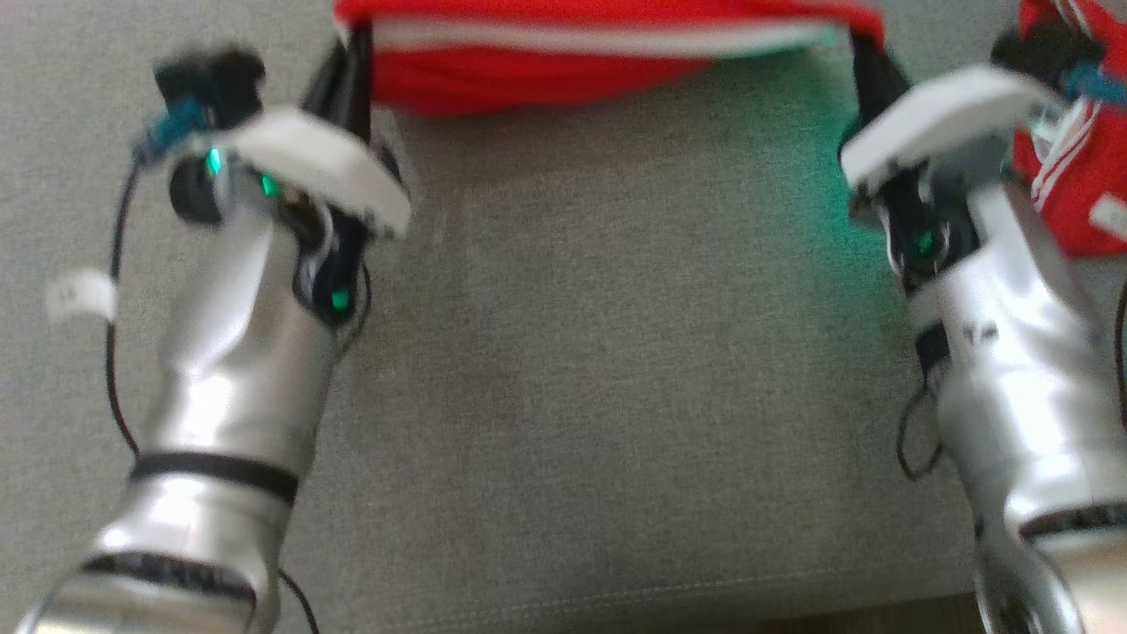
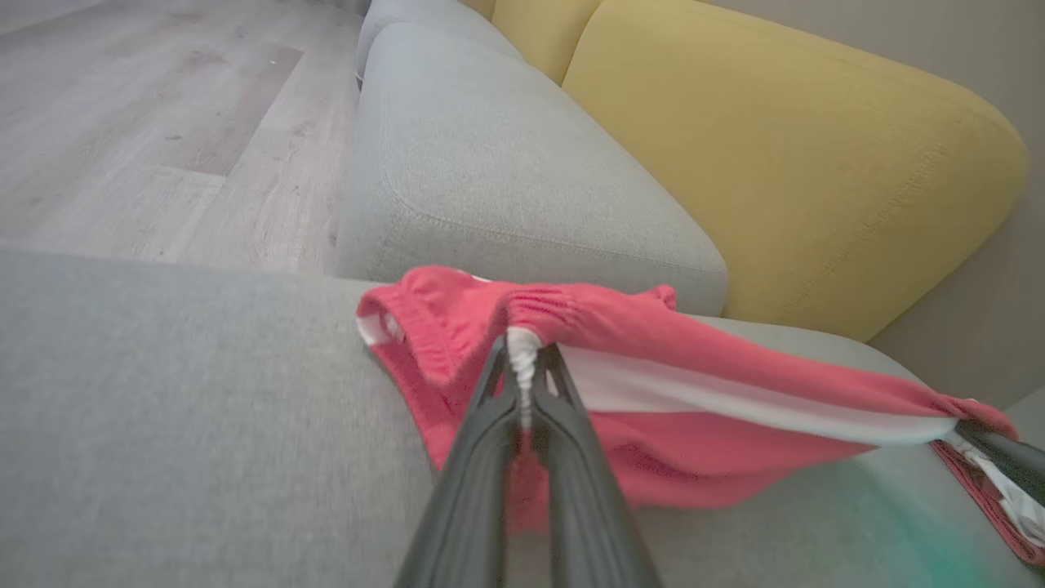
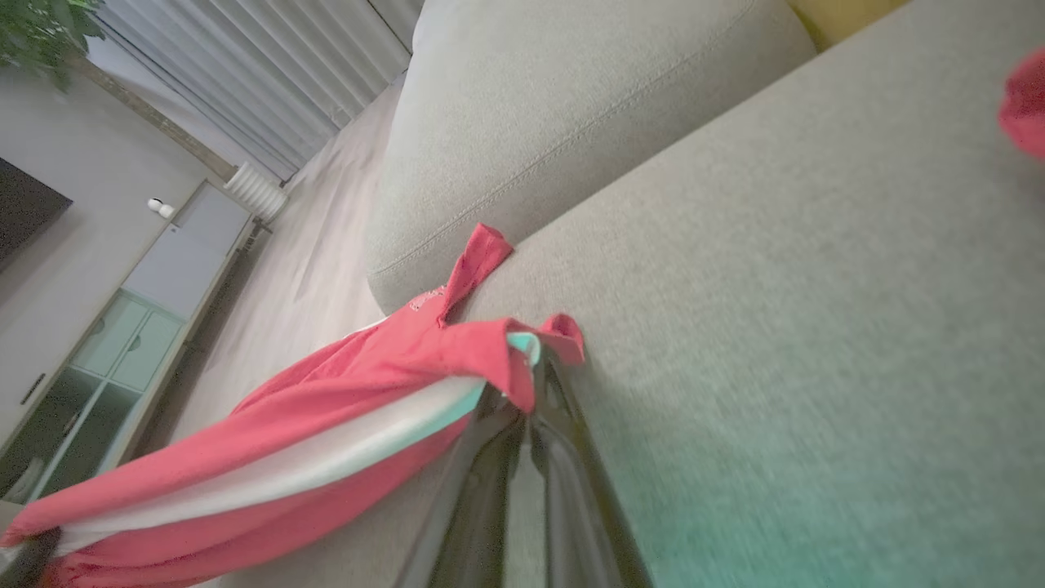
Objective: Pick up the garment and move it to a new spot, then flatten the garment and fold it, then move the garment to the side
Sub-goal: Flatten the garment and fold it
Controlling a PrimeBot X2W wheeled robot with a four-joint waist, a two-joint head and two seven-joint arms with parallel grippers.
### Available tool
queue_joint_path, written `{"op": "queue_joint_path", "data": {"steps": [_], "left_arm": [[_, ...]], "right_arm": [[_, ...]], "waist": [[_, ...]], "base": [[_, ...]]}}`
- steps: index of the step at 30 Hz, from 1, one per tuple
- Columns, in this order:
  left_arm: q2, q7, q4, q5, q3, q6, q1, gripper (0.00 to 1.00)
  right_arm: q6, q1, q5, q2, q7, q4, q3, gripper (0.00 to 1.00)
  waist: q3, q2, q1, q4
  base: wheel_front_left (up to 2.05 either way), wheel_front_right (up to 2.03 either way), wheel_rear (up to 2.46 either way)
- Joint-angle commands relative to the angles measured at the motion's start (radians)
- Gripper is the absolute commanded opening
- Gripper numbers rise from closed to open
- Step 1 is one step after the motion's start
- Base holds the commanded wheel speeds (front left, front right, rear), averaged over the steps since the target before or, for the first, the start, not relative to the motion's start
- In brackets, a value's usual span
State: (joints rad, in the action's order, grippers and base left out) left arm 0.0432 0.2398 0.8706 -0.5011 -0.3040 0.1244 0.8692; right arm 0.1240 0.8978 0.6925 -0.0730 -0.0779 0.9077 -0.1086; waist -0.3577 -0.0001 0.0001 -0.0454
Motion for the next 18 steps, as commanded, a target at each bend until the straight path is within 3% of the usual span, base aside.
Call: {"op": "queue_joint_path", "data": {"steps": [1,5,10,14,18], "left_arm": [[0.043,0.012,-0.050,-0.008,0.026,0.004,0.015,0.00],[0.060,0.019,-0.165,-0.034,0.012,0.005,-0.163,0.00],[0.084,-0.004,-0.377,-0.075,-0.017,0.003,-0.461,0.00],[0.092,-0.078,-0.605,-0.112,-0.038,-0.042,-0.705,0.00],[0.097,-0.159,-0.851,-0.142,-0.062,-0.108,-0.903,0.00]], "right_arm": [[0.007,0.007,0.016,-0.010,-0.004,-0.064,-0.014,0.00],[0.007,-0.190,0.091,-0.079,-0.073,-0.249,-0.029,0.00],[0.007,-0.503,0.144,-0.186,-0.242,-0.528,-0.010,0.00],[0.007,-0.802,0.173,-0.255,-0.417,-0.814,0.053,0.00],[0.007,-1.064,0.182,-0.249,-0.547,-1.090,0.182,0.00]], "waist": [[0.004,0.0001,-0.0001,0.004],[0.051,0.0001,-0.0001,0.014],[0.126,0.0001,-0.0001,0.032],[0.154,0.0001,-0.0001,0.053],[0.149,0.0001,-0.0001,0.074]], "base": [[0.00,0.00,0.00],[0.00,0.00,0.00],[0.00,0.00,0.00],[0.00,0.00,0.00],[0.00,0.00,0.00]]}}
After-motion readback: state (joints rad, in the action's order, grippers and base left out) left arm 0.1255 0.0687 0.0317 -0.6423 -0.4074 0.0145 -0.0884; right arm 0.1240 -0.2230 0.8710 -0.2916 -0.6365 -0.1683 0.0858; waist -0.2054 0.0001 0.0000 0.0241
